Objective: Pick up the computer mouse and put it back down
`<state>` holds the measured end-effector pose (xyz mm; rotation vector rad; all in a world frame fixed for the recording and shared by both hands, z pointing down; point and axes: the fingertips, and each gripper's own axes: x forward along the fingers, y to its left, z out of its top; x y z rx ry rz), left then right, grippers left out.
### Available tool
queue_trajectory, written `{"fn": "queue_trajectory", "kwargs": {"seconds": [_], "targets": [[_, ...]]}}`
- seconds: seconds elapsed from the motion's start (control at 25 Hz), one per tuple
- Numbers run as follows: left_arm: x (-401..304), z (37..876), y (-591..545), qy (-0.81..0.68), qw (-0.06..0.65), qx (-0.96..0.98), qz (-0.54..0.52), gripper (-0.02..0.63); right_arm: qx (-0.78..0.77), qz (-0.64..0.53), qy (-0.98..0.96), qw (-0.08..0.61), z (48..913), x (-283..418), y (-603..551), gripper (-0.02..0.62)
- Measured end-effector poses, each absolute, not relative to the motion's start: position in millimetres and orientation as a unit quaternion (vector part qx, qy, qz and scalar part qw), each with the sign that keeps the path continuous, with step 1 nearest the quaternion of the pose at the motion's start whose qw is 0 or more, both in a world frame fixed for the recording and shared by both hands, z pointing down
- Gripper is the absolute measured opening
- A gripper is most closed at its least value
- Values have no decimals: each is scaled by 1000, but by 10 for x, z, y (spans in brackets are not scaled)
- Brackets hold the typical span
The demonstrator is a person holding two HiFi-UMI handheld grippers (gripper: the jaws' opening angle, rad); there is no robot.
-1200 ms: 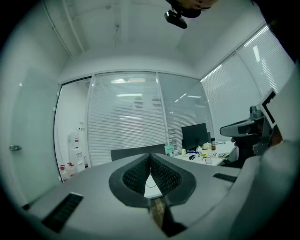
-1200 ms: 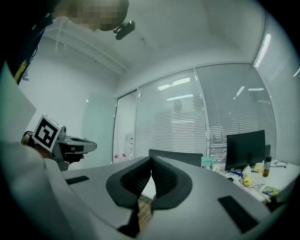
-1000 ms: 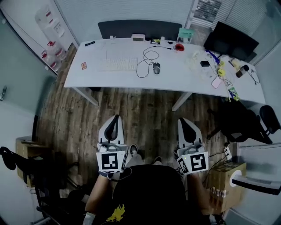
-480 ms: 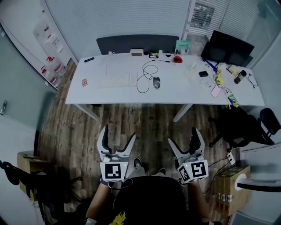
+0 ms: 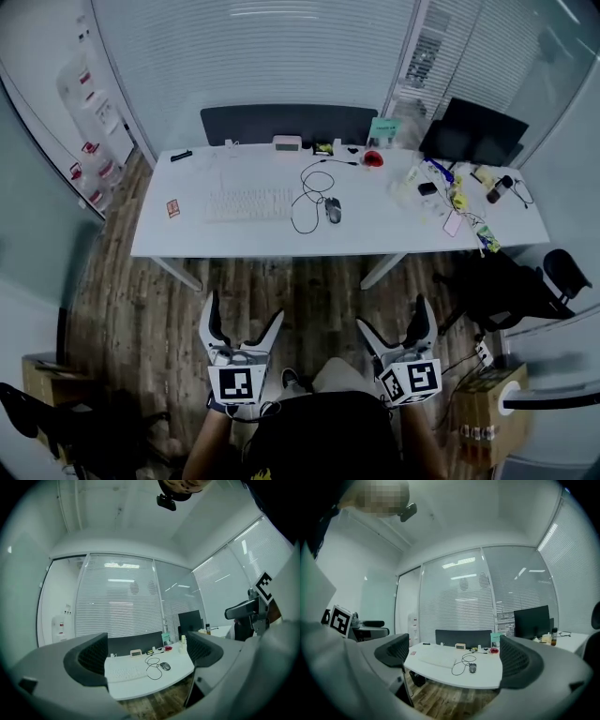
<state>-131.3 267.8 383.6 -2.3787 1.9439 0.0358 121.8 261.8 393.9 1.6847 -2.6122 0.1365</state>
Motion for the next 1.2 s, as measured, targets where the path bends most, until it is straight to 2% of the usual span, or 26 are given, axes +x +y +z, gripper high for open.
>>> {"fn": "queue_trajectory", "kwargs": {"seconds": [0.4,0.6,0.84,1.2], "targets": [[-1449,3959,1851,646,25,-763,9,505,521,48,-852,22,4154,978,1484,598],[-1549,4316,1020,658,17,-749,-69,505,509,71,-858,17,4403,928,334,597],[-1323,4468,-108,662,-4,-739,-127,505,500,90,-861,24,4496,1123,-839,594],[-1180,4859,-1300,672,-48,-729,-124,503,497,173,-837,148,5900,1238,-1950,566]]}}
